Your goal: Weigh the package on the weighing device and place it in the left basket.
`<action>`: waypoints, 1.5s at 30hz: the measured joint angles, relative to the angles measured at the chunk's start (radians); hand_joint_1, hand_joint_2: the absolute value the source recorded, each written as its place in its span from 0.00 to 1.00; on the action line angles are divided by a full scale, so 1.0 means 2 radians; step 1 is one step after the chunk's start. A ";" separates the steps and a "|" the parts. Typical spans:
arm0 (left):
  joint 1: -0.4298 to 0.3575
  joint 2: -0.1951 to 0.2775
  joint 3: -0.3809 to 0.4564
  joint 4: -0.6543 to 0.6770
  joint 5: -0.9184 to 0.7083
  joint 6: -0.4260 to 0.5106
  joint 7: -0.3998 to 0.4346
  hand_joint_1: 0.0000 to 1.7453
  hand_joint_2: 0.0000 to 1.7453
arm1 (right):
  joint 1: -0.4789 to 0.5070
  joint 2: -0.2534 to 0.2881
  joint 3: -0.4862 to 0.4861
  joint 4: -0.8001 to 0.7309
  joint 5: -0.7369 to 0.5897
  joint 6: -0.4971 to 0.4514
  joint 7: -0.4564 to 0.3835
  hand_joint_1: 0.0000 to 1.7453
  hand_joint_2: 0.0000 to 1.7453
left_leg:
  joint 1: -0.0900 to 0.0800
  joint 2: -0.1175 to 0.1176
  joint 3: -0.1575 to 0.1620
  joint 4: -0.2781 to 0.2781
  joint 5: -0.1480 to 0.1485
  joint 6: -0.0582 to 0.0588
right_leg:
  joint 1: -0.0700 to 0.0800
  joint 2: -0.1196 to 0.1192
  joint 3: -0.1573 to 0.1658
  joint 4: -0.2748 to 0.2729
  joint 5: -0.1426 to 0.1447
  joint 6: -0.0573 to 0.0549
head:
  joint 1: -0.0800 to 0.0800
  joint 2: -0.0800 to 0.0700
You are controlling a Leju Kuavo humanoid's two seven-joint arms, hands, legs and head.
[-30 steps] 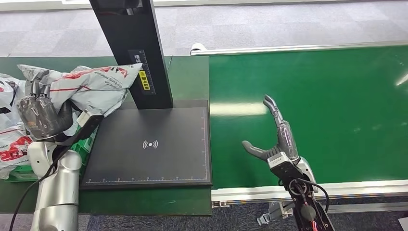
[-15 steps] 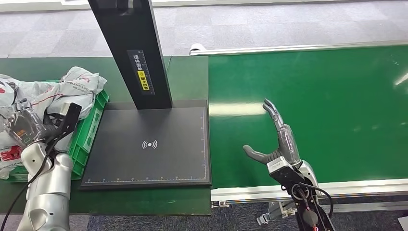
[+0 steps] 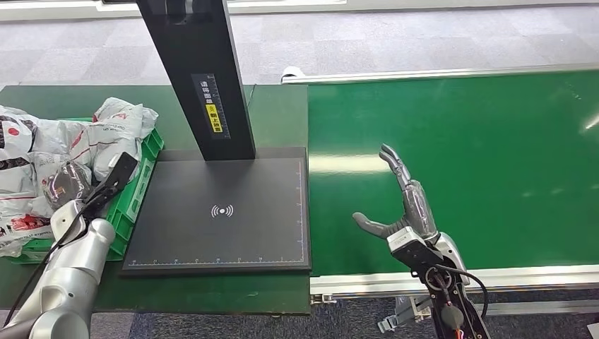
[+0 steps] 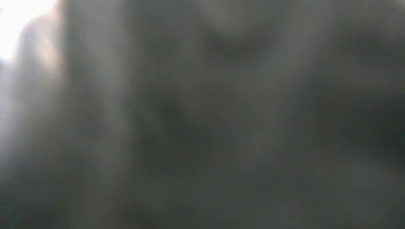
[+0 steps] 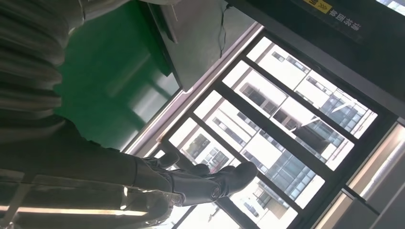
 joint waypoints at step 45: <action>0.131 -0.144 -0.006 -0.621 0.276 0.116 -0.417 0.00 1.00 | -0.023 0.001 0.018 0.032 -0.066 -0.008 0.001 0.00 1.00 | 0.000 0.001 -0.004 0.001 0.000 0.000 | 0.000 0.001 -0.005 0.000 0.001 0.000 | 0.000 0.000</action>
